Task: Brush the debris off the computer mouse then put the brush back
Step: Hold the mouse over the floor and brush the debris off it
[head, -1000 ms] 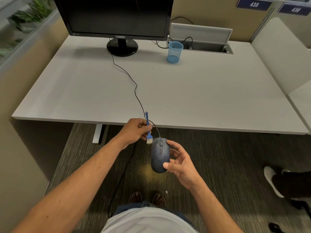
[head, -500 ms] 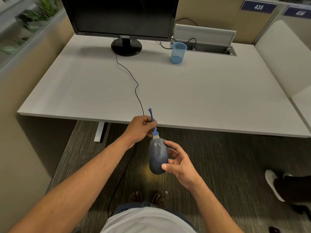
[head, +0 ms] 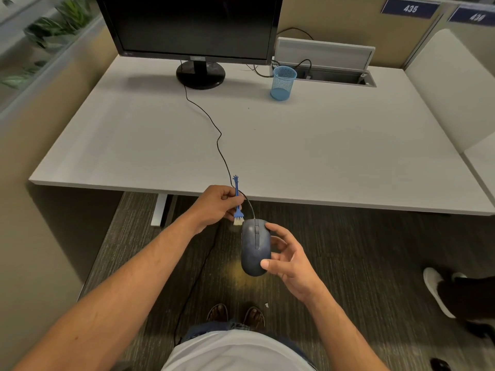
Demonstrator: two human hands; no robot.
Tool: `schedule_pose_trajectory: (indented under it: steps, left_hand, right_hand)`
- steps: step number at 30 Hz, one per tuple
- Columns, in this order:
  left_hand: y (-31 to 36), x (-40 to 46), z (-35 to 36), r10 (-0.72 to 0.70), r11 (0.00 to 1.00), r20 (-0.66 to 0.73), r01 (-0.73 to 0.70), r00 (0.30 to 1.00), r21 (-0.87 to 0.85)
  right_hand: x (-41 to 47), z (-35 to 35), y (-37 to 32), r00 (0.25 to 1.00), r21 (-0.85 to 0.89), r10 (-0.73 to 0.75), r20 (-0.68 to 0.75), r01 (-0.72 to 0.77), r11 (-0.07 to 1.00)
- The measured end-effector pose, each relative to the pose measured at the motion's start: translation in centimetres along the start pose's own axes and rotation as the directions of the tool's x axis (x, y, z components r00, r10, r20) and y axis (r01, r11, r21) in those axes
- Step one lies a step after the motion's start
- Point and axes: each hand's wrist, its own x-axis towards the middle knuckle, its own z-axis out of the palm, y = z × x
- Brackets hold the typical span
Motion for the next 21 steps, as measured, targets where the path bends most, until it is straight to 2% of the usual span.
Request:
schedule_pose_trajectory:
  steps: [6,12,17,21]
  left_hand:
    - [0.1,0.2,1.3,0.028,0.995,-0.091,-0.037,0.995,-0.096]
    - [0.3,0.5,1.6,0.025,0.995,-0.043,-0.029,0.999,-0.093]
    - [0.4,0.7,0.2,-0.022,0.999,0.086,0.019,0.996,0.037]
    - [0.3,1.1,-0.2,-0.013,1.000,0.031,0.013,0.999,0.004]
  right_hand:
    - [0.2,0.5,0.1,1.000,-0.003,0.002,0.015,-0.002,1.000]
    - [0.5,0.3,0.1,1.000,-0.014,0.006,-0.004,-0.006,1.000]
    - [0.5,0.1,0.1,1.000,-0.030,0.012,-0.014,-0.012,0.999]
    - [0.9,0.2,-0.2,1.000,-0.026,0.019,-0.019,-0.019,0.999]
